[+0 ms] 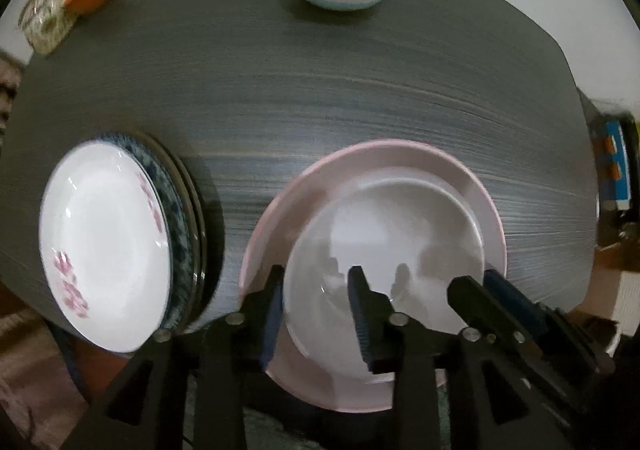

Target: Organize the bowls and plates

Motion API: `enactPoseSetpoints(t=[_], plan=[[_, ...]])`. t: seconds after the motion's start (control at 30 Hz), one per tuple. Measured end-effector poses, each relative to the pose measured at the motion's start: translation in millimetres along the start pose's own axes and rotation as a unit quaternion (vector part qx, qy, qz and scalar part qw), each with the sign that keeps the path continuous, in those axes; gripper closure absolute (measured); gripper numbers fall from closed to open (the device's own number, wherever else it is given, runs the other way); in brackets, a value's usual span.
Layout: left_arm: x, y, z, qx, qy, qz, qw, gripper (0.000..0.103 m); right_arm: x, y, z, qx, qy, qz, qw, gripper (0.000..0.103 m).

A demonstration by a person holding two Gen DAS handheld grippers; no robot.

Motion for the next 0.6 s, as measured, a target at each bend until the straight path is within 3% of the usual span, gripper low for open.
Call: enactPoseSetpoints(t=[0.17, 0.3, 0.43, 0.6], plan=[[5.3, -0.3, -4.3, 0.005, -0.015, 0.003, 0.9999, 0.057, 5.0, -2.2, 0.2, -0.008, -0.007, -0.013, 1.0, 0.077], [12.7, 1.4, -3.1, 0.007, -0.034, 0.006, 0.9994, 0.056, 8.3, 0.2, 0.4, -0.004, -0.011, -0.019, 1.0, 0.075], [30.7, 6.6, -5.1, 0.001, -0.083, 0.005, 0.9966, 0.056, 14.7, 3.7, -4.5, 0.004, -0.025, -0.021, 0.999, 0.073], [54.3, 8.1, -11.0, -0.004, -0.16, -0.009, 0.987, 0.055, 26.2, 10.2, -13.3, 0.024, -0.053, -0.016, 0.998, 0.072]])
Point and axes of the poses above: each gripper's, at about its wrist camera, not at the fingertips, and x roughly against the way its jaws point, y to its left, z to its underside, the point moved 7 cm from there along -x, roughly the way its jaws point, and after that the axes turned 7 degrees about -z, right-handed, at the moved point
